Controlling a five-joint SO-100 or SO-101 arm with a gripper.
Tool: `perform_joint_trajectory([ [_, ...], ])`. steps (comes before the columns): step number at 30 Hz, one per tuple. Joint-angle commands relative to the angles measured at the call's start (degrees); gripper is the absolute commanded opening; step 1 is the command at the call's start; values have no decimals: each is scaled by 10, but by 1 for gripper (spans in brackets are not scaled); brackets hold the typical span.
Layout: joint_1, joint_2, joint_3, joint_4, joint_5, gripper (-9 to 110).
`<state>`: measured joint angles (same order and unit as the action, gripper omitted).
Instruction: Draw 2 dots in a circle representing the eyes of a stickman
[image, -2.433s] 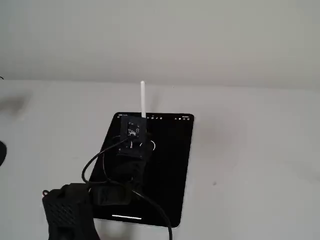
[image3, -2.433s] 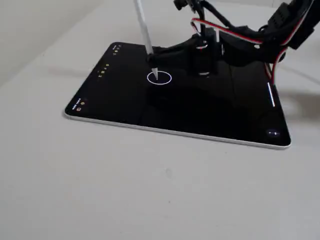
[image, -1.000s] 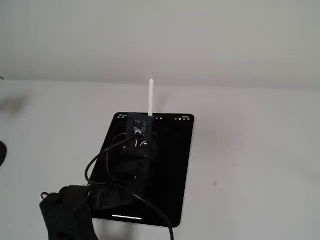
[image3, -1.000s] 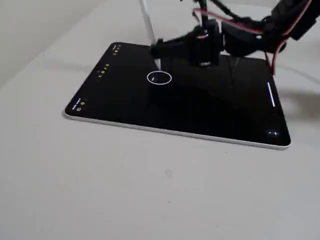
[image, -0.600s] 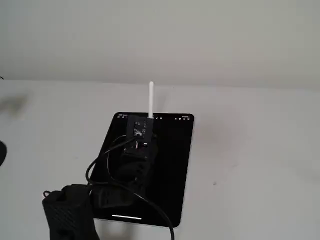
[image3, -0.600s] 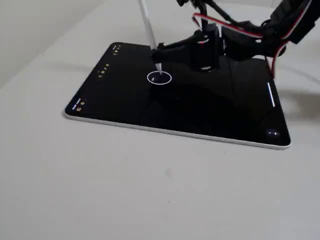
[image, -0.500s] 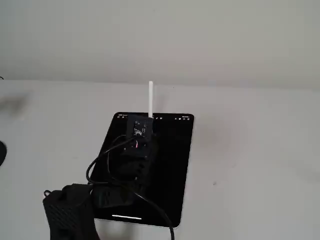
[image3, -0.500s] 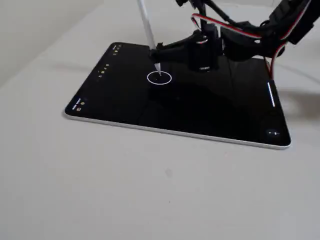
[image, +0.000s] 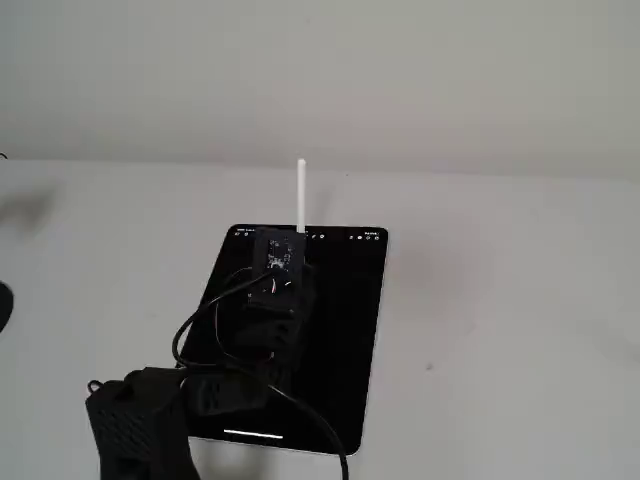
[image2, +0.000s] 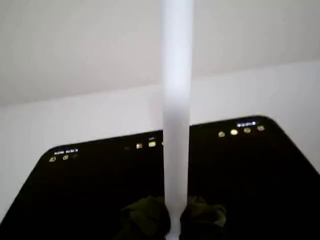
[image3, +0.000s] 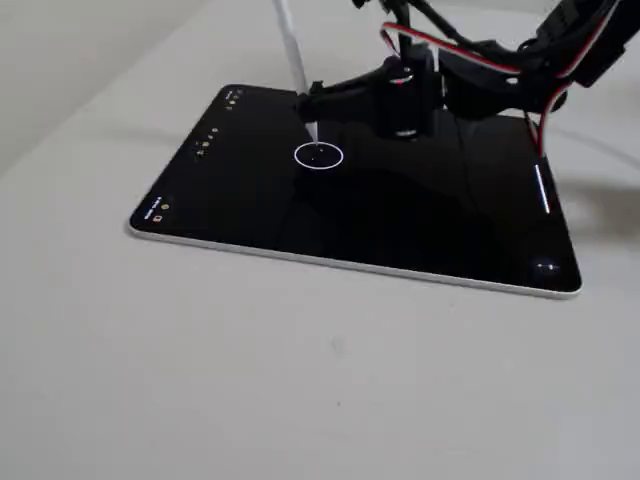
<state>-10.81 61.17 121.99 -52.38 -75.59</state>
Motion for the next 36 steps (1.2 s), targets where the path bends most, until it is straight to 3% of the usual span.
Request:
perform_joint_trajectory([
  [1,-6,5,-35,-3,-8,0],
  [9,-3,22,-31,-5,-4,0],
  [18,44,189,-31,103,134,0],
  [22,61,298,-33,214,229,0],
  [32,75,579,-45,658,564,0],
  [36,81,701,-33,829,649,0],
])
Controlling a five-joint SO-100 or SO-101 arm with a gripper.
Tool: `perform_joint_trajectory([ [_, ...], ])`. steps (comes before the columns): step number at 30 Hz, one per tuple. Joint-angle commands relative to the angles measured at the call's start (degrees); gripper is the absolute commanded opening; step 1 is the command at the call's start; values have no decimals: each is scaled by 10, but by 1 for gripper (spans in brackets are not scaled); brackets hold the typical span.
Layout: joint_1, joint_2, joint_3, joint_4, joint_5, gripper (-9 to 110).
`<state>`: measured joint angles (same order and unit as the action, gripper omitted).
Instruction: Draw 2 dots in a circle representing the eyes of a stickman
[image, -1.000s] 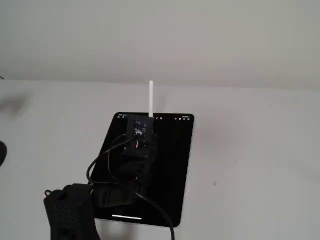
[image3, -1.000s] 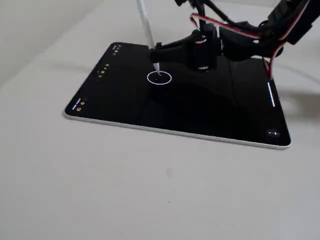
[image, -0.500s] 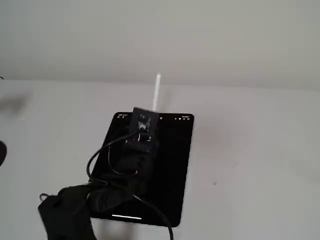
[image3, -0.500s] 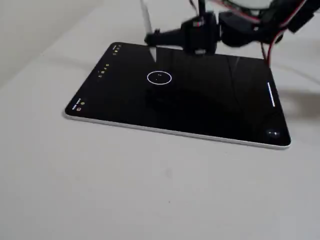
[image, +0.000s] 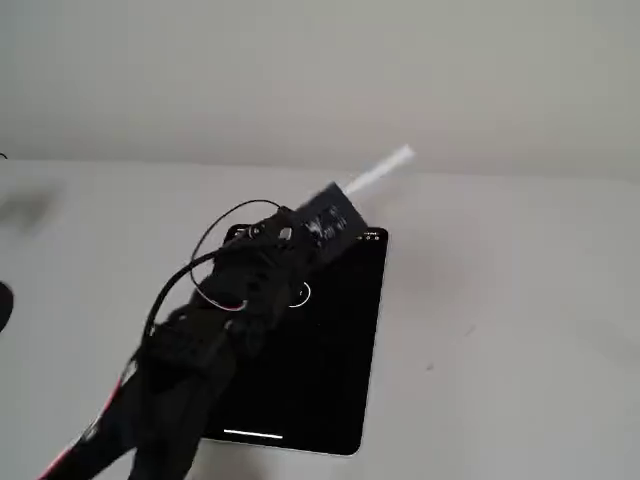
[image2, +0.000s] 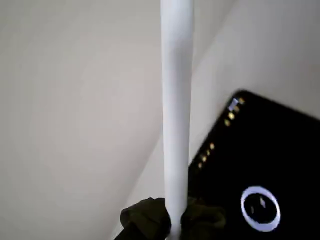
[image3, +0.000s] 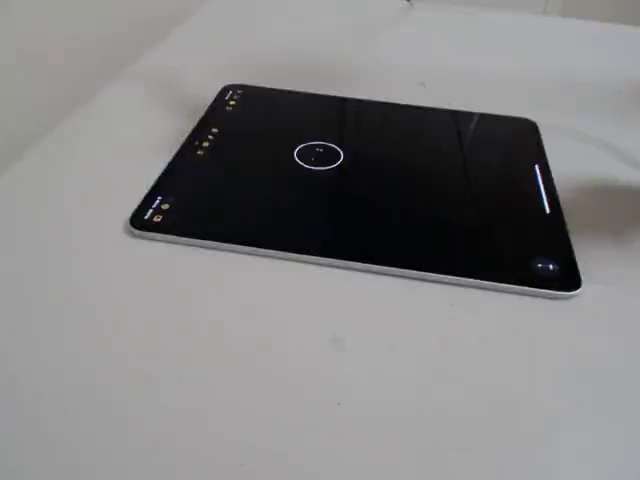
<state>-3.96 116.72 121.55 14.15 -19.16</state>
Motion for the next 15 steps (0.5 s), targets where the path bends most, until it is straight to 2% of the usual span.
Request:
perform_joint_trajectory([
  [1,12,177,-19,194,94,0],
  [6,-3,351,91,279,101,0],
  [15,-12,617,316,336,62,0],
])
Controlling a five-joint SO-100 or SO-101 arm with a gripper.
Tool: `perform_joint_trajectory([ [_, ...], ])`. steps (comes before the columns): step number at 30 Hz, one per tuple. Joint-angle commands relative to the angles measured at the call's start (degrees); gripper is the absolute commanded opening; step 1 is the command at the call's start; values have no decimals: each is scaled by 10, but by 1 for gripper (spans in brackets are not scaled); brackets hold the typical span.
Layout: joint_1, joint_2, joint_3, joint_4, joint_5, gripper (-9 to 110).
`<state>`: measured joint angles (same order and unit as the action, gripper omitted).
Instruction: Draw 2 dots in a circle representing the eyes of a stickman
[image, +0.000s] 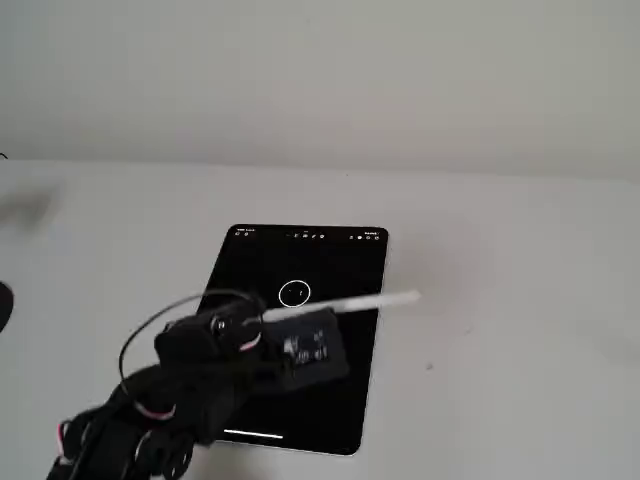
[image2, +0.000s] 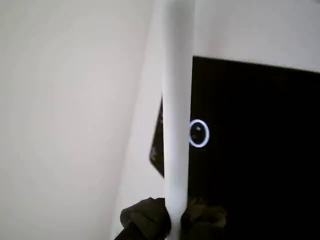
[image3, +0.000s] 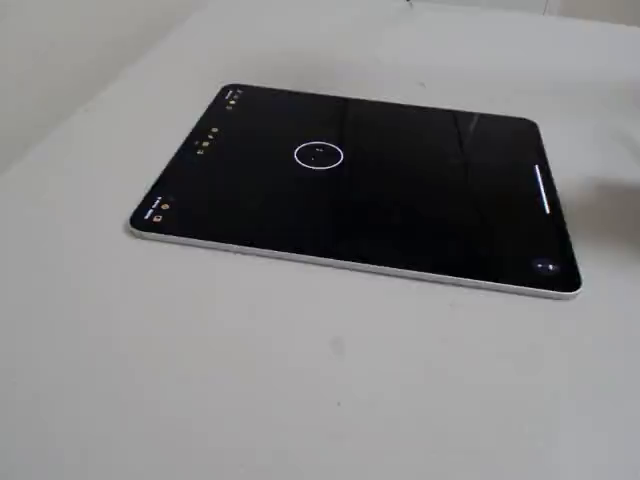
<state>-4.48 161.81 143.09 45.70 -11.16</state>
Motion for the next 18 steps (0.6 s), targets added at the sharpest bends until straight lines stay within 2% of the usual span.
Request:
perform_joint_trajectory([
  [1,-11,207,122,33,-24,0],
  [3,-20,287,163,71,-25,0],
  [13,23,287,257,131,44,0],
  [18,43,287,279,162,47,0],
])
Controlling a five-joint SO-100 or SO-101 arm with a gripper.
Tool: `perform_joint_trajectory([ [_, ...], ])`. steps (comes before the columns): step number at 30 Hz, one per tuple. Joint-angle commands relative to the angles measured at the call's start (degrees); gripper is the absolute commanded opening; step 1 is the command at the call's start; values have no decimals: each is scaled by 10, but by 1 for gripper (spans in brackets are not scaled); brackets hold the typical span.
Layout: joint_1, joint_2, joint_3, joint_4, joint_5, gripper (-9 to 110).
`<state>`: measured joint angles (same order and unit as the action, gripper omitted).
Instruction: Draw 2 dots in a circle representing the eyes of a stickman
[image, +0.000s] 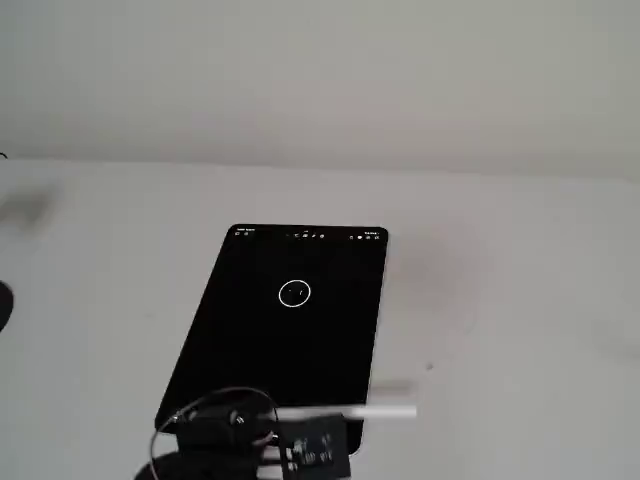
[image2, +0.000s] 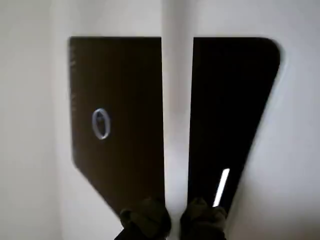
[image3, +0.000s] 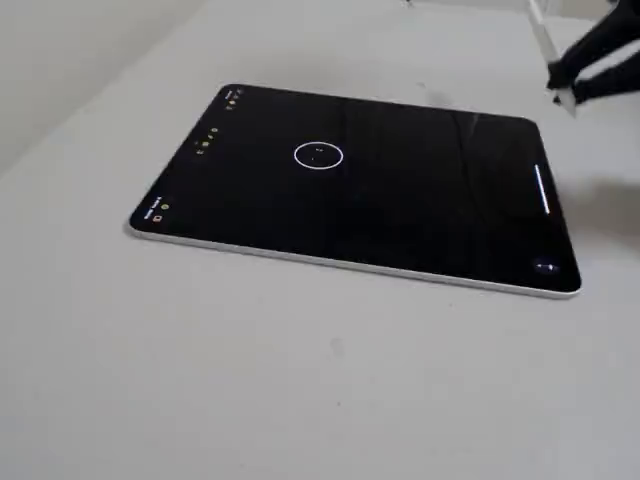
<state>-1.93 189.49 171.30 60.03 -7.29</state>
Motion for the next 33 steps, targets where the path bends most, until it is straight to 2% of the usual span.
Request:
perform_joint_trajectory([
  [1,18,10,-2,29,8,0],
  [33,23,10,26,34,4,0],
])
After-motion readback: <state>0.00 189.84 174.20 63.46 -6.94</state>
